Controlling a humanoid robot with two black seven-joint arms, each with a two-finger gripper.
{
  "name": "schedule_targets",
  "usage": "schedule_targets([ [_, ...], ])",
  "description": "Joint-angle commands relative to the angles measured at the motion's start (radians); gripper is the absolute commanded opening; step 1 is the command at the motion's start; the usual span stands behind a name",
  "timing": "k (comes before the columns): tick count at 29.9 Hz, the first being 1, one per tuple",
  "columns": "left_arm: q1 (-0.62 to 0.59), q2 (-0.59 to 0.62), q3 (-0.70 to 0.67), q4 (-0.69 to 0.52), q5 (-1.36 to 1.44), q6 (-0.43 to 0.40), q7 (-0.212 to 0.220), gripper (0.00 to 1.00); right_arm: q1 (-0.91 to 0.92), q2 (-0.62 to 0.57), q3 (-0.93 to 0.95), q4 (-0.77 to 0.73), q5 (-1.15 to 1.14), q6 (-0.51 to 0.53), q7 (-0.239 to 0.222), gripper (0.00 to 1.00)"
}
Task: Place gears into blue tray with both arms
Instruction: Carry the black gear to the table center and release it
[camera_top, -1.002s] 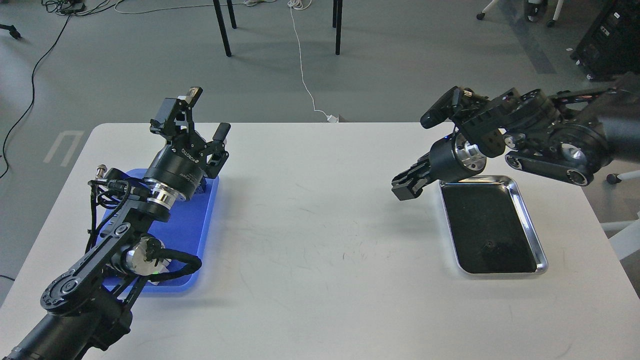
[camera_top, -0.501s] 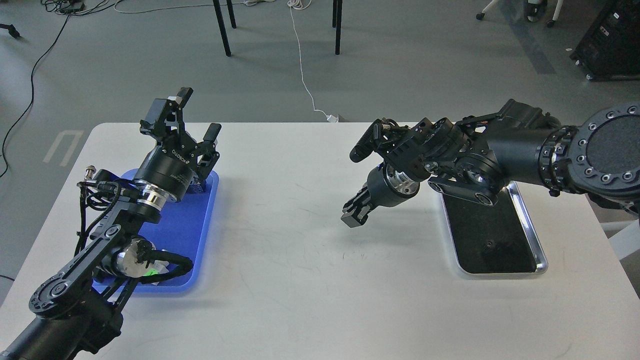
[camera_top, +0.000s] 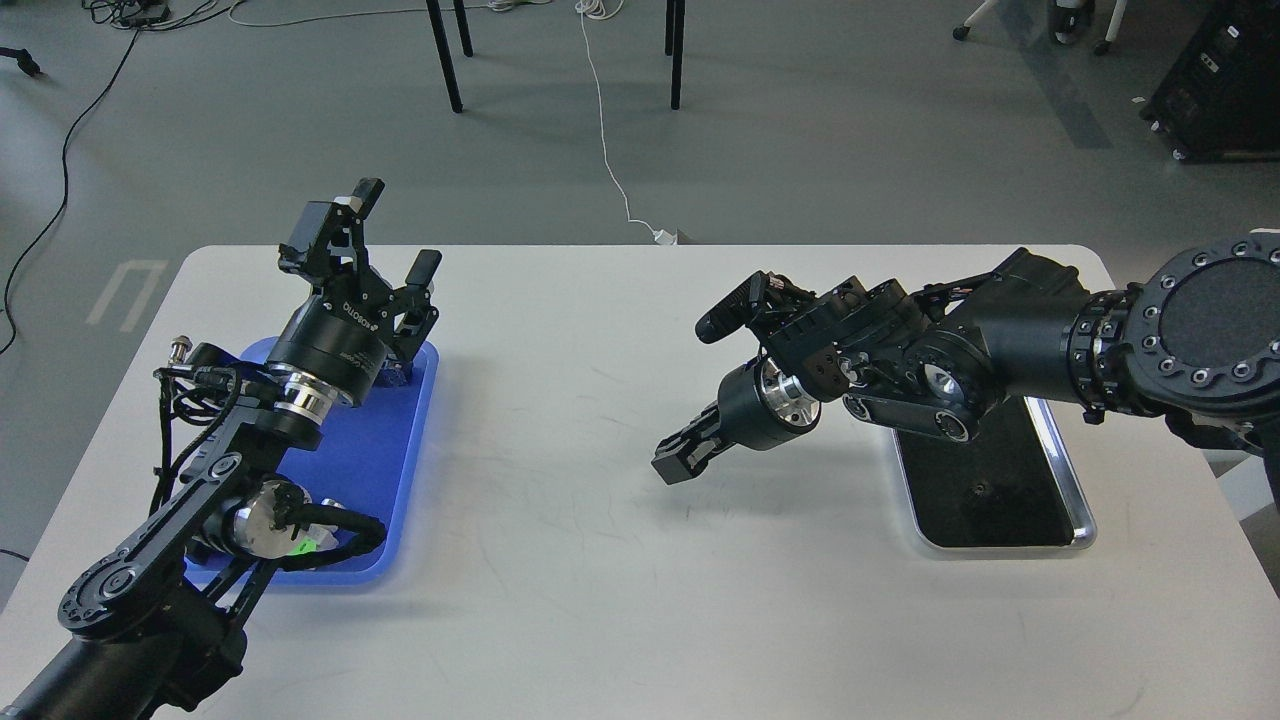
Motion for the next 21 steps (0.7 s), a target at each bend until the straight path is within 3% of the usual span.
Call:
schedule_targets([
  [1, 0.001, 0.003, 0.0, 0.001, 0.002, 0.0, 0.0, 0.98, -0.001, 0.0, 0.004, 0.029, 0.019, 0.0, 0.0, 0.17],
  [15, 0.007, 0.0, 0.0, -0.003, 0.002, 0.0, 0.0, 0.98, -0.056, 0.0, -0.011, 0.023, 0.017, -0.146, 0.0, 0.19],
  [21, 0.009, 0.0, 0.0, -0.006, 0.002, 0.0, 0.0, 0.98, -0.056, 0.0, -0.011, 0.023, 0.017, -0.158, 0.0, 0.33],
])
